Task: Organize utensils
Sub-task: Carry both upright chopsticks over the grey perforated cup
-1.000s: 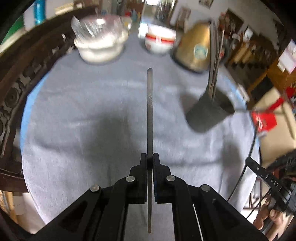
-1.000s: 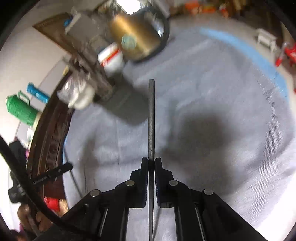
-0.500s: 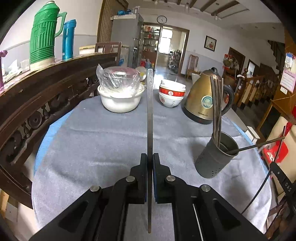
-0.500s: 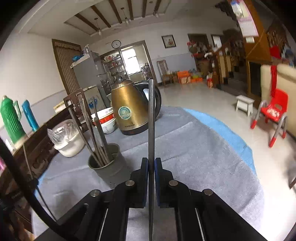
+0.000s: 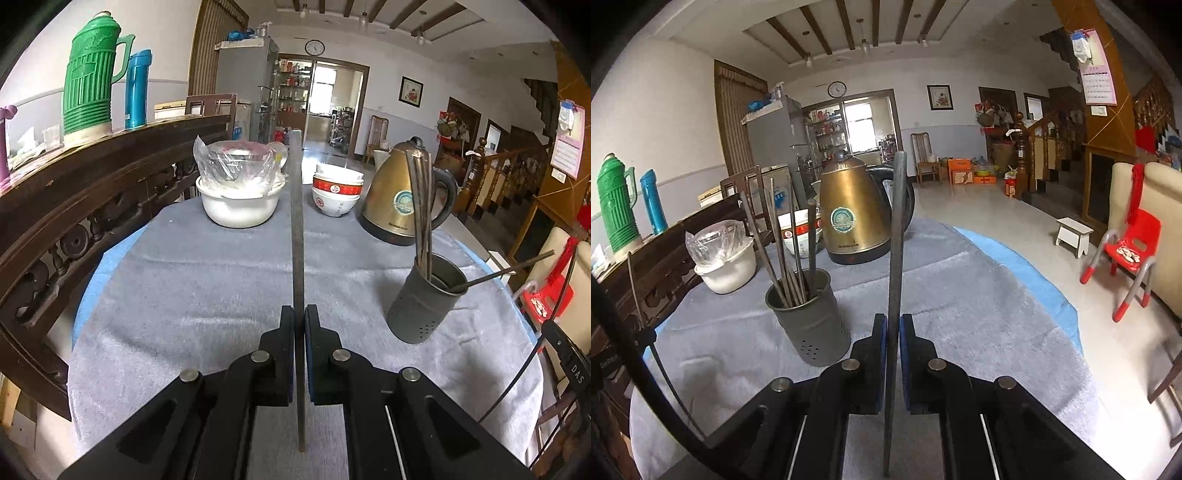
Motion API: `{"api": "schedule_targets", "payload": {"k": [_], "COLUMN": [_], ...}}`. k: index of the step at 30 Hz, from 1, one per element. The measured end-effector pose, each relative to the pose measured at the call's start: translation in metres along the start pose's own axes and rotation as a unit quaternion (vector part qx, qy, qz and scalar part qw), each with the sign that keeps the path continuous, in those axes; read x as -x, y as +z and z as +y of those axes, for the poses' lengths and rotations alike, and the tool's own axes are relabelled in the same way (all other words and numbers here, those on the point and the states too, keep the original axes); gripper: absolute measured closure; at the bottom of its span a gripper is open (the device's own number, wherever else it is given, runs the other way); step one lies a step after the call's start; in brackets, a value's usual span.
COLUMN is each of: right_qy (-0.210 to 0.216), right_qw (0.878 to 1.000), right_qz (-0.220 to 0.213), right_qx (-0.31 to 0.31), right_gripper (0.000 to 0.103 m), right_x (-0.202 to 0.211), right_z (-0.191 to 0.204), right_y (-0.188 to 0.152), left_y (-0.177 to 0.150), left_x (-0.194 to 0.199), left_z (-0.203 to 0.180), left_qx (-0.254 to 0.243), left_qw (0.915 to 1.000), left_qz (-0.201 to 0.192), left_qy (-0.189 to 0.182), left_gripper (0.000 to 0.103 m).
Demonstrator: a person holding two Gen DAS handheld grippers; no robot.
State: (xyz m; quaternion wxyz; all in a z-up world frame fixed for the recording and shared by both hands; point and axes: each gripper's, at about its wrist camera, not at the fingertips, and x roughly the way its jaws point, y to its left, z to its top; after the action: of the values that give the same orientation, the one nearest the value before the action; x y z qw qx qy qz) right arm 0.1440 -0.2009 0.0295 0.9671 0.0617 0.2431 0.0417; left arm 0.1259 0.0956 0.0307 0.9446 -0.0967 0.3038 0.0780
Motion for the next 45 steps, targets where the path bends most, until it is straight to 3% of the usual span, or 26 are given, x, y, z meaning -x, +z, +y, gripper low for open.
{"api": "schedule_targets", "payload": {"k": [15, 27, 33, 45], "right_qy": [0.005, 0.013, 0.034, 0.062], "right_qw": [1.0, 1.0, 0.998, 0.994], "right_qz": [-0.001, -0.007, 0.006, 0.016], "right_qx": [0.008, -0.003, -0.046, -0.087], "right_gripper": [0.095, 0.096, 0.096, 0.096], "right_x": [0.036, 0.04, 0.036, 0.037], "right_z": [-0.006, -0.008, -0.023, -0.038], "right_y": [-0.012, -0.004, 0.003, 0.014], "left_y": [-0.013, -0.003, -0.001, 0.001], "left_x": [0.027, 0.038, 0.035, 0.026], "left_z": [0.011, 0.019, 0.015, 0.004], "left_qx": [0.004, 0.028, 0.024, -0.002], "left_qw": [0.9999, 0.9991, 0.9993, 0.9999], "left_qz": [-0.01, -0.025, -0.02, -0.005], "left_qy": [-0.008, -0.019, -0.021, 0.013], "left_gripper": [0.097, 0.097, 0.097, 0.097]}}
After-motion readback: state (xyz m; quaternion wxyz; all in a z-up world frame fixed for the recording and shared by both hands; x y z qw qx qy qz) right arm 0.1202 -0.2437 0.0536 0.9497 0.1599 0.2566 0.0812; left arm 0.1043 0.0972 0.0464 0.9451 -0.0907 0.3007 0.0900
